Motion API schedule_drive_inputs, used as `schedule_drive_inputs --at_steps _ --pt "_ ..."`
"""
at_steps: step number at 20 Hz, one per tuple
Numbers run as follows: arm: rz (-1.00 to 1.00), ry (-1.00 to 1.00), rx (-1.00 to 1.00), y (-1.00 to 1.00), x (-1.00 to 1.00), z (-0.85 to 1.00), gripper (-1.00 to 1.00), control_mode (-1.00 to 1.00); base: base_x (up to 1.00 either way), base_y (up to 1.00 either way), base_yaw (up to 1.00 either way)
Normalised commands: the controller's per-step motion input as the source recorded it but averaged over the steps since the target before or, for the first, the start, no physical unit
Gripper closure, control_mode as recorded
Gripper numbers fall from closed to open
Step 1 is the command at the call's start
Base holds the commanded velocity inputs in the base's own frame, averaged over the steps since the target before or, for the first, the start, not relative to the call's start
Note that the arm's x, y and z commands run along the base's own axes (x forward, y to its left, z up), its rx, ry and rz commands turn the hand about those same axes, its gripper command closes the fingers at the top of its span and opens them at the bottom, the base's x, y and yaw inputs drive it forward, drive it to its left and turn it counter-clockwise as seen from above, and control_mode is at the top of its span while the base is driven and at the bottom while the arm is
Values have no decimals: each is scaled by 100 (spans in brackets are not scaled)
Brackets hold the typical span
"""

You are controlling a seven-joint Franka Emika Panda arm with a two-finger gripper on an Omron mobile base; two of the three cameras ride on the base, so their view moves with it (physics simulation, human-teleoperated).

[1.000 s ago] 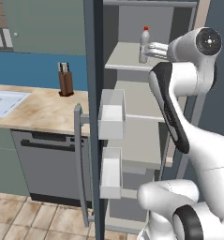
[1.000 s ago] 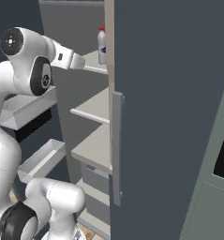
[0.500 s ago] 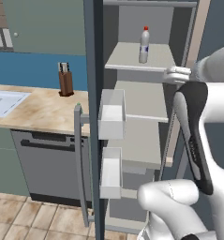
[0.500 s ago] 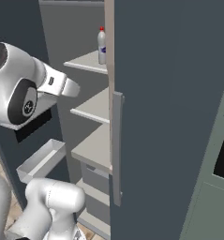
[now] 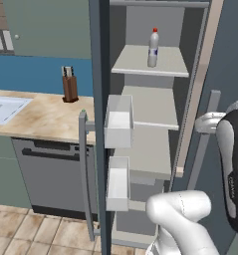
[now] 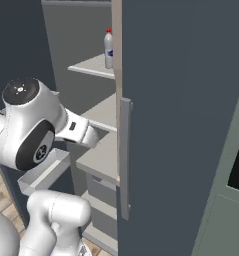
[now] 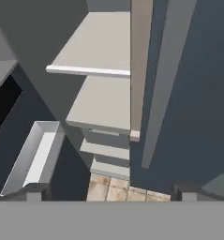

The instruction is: Take the bottled waters from the counter and place them in the freezer to freeze. Close the freezer door after placing the bottles.

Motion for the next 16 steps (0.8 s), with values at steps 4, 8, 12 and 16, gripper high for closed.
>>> schedule_drive_inputs --at_steps 4,8,12,16 --pt "0 29 -9 -10 -7 -100 -100 -100 0 0 0" --pt "0 27 -1 0 1 -74 -100 -100 0 0 0" --pt "0 11 0 0 0 -84 -100 -100 0 0 0" --pt "0 3 1 2 0 -19 -100 -100 0 0 0"
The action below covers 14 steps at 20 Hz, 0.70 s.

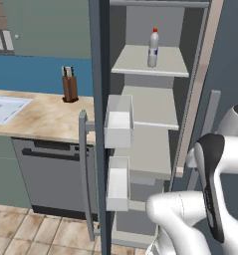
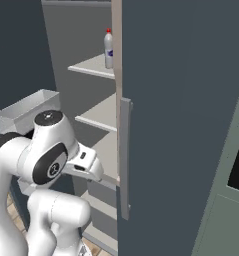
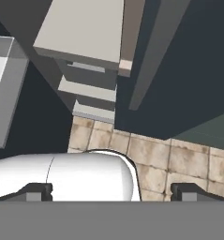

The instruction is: Take the bottled waters from the counter and place them in the freezer to freeze. Close the freezer door after placing the bottles.

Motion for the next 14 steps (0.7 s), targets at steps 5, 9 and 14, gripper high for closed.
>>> schedule_drive_inputs --at_steps 5,9,14 --pt "0 0 0 0 0 0 -100 -100 0 0 0" --pt "0 0 0 0 -4 0 -100 -100 0 0 0" --pt "0 0 0 0 0 0 -100 100 -59 2 0"
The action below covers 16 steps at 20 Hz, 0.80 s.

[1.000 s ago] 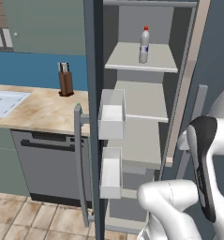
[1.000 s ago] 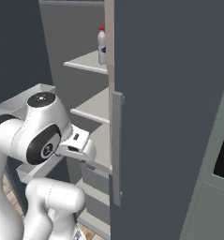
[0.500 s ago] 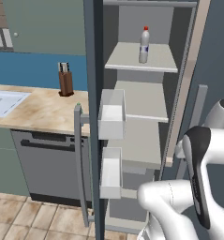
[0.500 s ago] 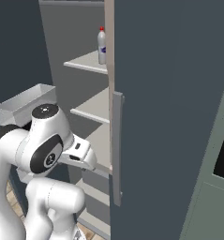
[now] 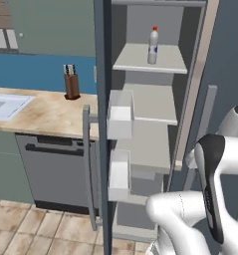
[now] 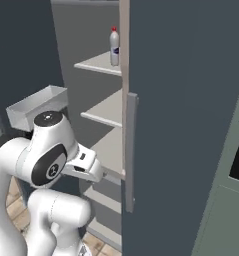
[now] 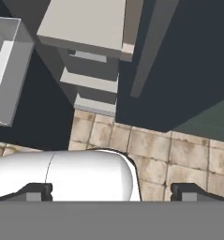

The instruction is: Take the bottled waters from the counter and place them in the freezer to freeze. Close the freezer door after placing the bottles.

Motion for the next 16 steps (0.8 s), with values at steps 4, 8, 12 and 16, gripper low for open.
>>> schedule_drive_inputs --at_steps 4,8,12,16 --pt "0 0 0 0 0 0 -100 100 -86 39 0" --pt "0 0 0 0 0 0 -100 100 -64 87 0" --pt "0 0 0 0 0 0 -100 100 -39 100 -13" --pt "0 0 0 0 0 0 -100 100 -8 100 -18"
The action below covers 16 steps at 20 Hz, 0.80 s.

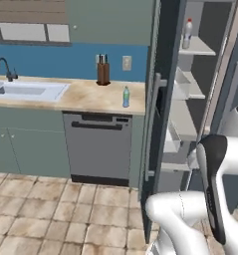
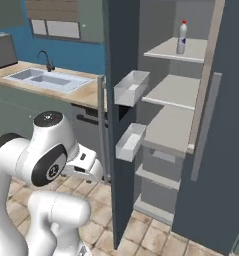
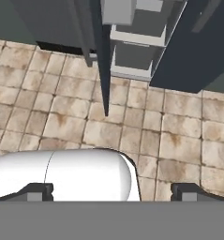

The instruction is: Take the bottled waters from the counter and place them in the freezer to freeze. Close the freezer door after placing the bottles.

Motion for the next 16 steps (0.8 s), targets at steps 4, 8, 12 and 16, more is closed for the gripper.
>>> schedule_drive_inputs --at_steps 4,8,12,16 --pt "0 0 0 0 0 0 -100 100 7 100 -19" --pt "0 0 0 0 0 0 -100 100 41 99 -19" --pt "0 0 0 0 0 0 -100 100 62 100 -24" --pt "0 0 0 0 0 0 -100 100 84 100 -35"
